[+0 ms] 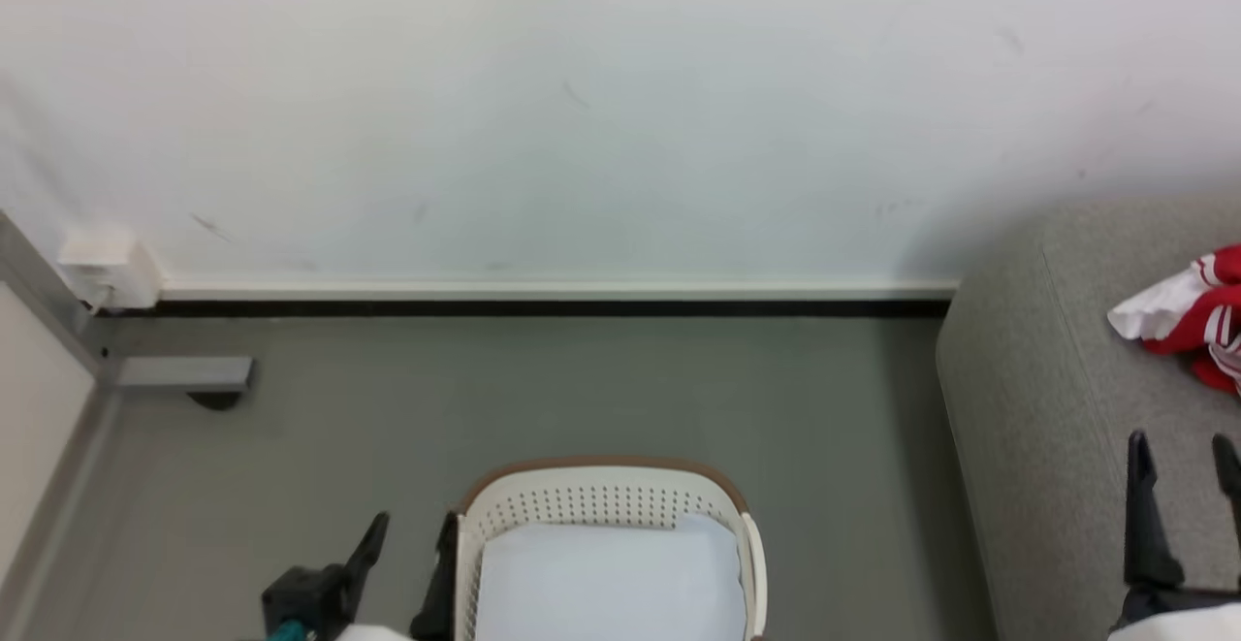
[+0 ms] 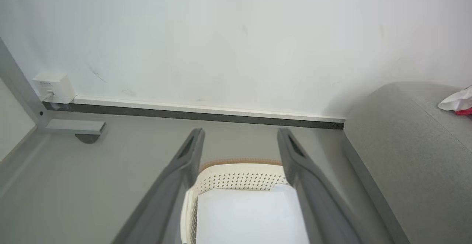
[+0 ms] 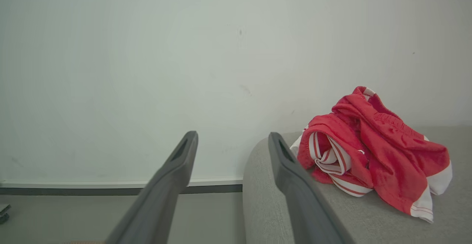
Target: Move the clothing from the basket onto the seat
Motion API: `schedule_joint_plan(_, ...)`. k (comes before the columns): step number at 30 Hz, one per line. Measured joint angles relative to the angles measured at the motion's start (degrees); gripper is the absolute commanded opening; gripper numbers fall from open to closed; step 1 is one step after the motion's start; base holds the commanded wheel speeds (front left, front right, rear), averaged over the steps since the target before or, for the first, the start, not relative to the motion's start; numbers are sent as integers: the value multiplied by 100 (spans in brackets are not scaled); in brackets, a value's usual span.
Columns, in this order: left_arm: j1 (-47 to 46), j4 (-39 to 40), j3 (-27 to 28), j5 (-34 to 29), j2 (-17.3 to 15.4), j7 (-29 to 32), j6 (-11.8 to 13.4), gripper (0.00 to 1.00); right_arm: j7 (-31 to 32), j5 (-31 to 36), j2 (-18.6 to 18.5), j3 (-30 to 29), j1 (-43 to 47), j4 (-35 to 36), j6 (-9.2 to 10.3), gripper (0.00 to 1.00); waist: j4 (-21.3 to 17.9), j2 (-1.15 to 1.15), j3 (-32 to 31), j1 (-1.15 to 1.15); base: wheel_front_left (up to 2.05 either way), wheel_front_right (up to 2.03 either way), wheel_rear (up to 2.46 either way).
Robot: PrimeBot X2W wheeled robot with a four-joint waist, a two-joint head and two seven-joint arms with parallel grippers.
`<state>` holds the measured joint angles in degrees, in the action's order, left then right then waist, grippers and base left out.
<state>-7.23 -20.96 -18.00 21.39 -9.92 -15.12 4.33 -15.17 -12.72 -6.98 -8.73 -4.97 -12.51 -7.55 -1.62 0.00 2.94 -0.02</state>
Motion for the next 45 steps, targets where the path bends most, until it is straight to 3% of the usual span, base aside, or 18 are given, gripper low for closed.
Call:
schedule_joint_plan(16,770,234,989,-638,435,-1,-341,100,0,225,386,283,961,-16,0,100,287,0,-520,1,0,0,0)
schedule_joint_plan(24,842,261,1180,-904,594,0,-487,100,0,255,409,436,993,-355,0,100,324,0,-569,2,0,0,0)
schedule_joint_plan(38,864,260,1433,-1078,695,-1,-632,100,0,210,409,499,975,-363,0,100,321,0,-585,2,0,0,0)
schedule_joint_plan(39,866,230,1425,-1073,699,0,-632,0,-1,211,412,500,978,-385,-1,0,320,0,-585,2,0,0,0)
schedule_joint_plan(45,946,-9,1435,-905,742,101,-635,0,100,64,483,489,1028,-616,-1,0,319,0,-580,2,0,0,0)
